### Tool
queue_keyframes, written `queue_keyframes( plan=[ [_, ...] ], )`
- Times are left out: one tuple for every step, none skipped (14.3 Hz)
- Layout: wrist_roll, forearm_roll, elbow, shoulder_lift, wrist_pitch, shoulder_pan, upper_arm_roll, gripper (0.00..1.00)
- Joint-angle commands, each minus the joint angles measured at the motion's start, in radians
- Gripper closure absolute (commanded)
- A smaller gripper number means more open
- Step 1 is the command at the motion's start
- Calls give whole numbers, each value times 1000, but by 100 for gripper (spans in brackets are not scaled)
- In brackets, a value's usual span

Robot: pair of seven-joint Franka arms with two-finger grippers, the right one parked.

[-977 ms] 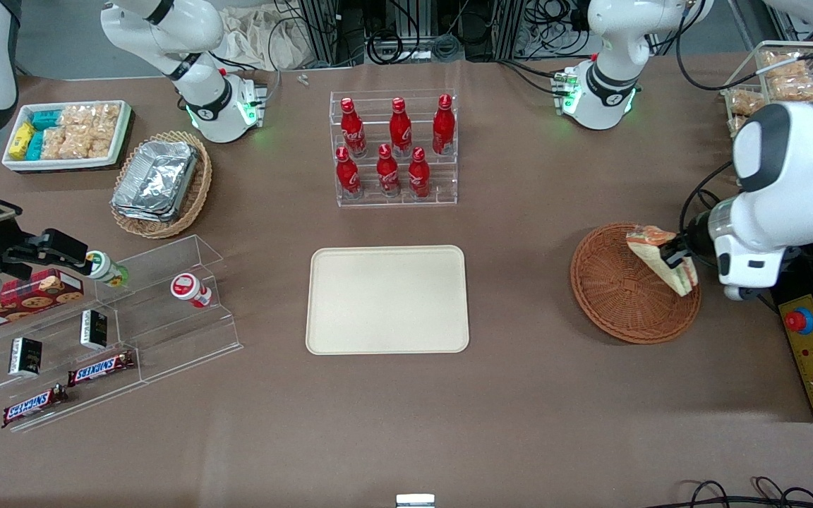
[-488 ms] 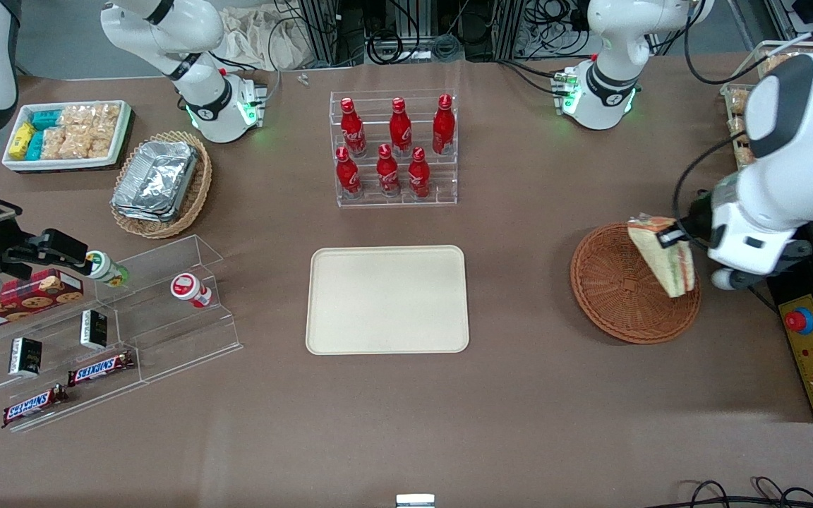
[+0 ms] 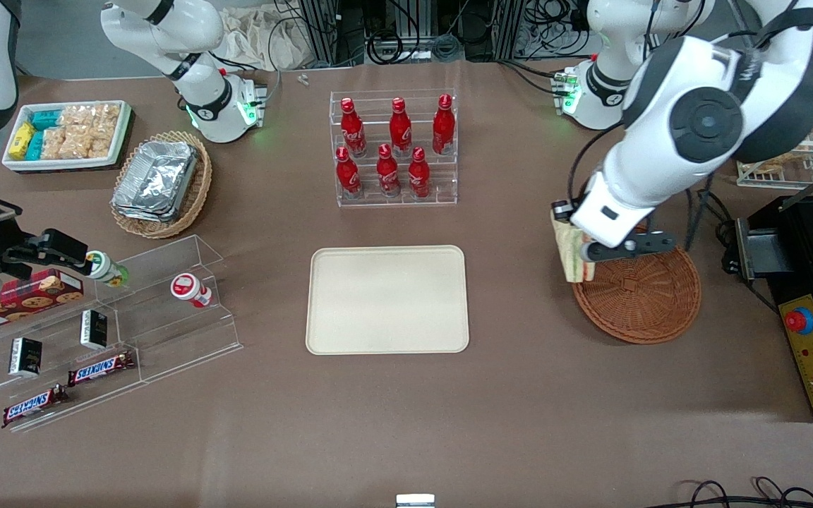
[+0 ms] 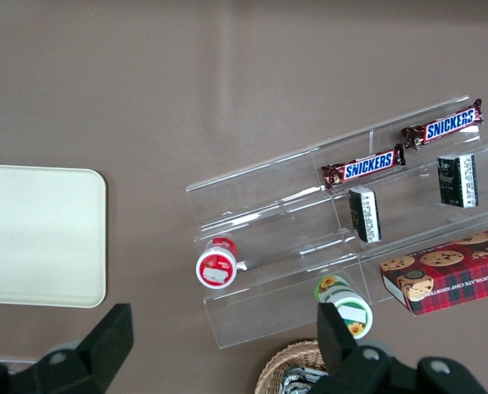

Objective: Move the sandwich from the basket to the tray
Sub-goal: 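Carry the held sandwich over to the cream tray and lower it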

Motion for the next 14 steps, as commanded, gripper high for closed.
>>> queue_keyframes(
  plan=[
    [-61,12,45,107,119,-84,-2,100],
    [-90,16,45,142,166,-128,-2,100],
    [-124,29,45,173,209,-170,0,100],
    [-164,48,46,213,243,-190,0,100],
    [-196,61,46,254,277,-207,0,100],
    [-206,79,51,291,315,-225,0,100],
    [-209,94,54,322,350,-251,1,100],
    [-219,113,54,351,375,-264,5,100],
    [-227,142,54,377,400,-265,3,100],
    [-232,162,54,408,418,-267,5,100],
    [-236,171,56,440,444,-275,3,100],
    [-238,173,56,469,482,-279,5,100],
    [-236,185,54,484,515,-279,5,100],
    [-238,203,54,498,527,-279,5,100]
  ],
)
